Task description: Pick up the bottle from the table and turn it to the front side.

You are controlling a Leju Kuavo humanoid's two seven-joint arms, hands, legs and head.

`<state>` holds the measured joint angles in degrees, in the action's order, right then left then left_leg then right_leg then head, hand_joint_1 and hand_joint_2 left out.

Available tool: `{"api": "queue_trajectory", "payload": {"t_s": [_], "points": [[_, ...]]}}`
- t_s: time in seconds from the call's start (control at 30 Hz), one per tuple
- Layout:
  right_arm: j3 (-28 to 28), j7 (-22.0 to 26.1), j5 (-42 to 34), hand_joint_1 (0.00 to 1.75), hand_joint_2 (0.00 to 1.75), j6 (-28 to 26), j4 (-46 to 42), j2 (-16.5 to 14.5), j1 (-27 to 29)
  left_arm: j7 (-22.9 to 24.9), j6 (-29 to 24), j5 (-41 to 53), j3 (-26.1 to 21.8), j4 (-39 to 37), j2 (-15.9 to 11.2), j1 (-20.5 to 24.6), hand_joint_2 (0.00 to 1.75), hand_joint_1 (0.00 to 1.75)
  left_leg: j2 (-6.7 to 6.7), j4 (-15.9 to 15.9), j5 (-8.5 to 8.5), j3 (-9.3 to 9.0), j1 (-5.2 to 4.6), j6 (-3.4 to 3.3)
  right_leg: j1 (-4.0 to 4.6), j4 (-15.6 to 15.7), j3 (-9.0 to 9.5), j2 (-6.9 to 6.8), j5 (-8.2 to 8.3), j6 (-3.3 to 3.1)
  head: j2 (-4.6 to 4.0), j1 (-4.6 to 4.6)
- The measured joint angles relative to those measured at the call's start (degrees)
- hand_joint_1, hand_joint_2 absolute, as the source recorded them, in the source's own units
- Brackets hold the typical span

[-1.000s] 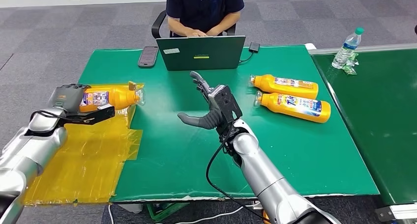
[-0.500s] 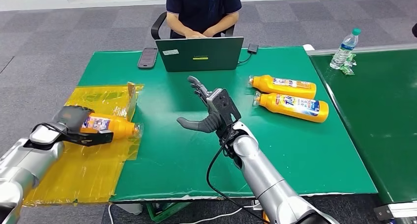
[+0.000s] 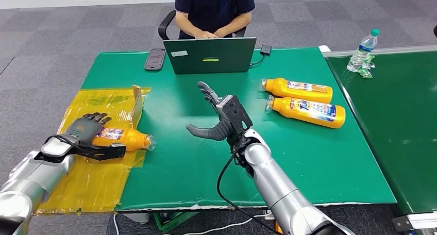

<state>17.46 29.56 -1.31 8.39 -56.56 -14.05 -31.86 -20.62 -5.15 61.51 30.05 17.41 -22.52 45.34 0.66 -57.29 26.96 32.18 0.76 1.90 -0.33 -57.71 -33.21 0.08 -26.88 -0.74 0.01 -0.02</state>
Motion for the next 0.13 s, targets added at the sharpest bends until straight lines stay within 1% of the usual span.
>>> {"api": "queue_trajectory", "payload": {"t_s": [0.13], "points": [[0.0, -0.1, 0.1, 0.00, 1.75, 0.0, 0.2, 0.0, -0.1, 0.4, -0.6, 0.4, 0.0, 0.0, 0.4, 0.0, 1.75, 0.00, 0.00, 0.0, 0.00, 0.01, 0.01, 0.00, 0.01, 0.0, -0.01, 0.00, 0.00, 0.00, 0.00, 0.00]]}}
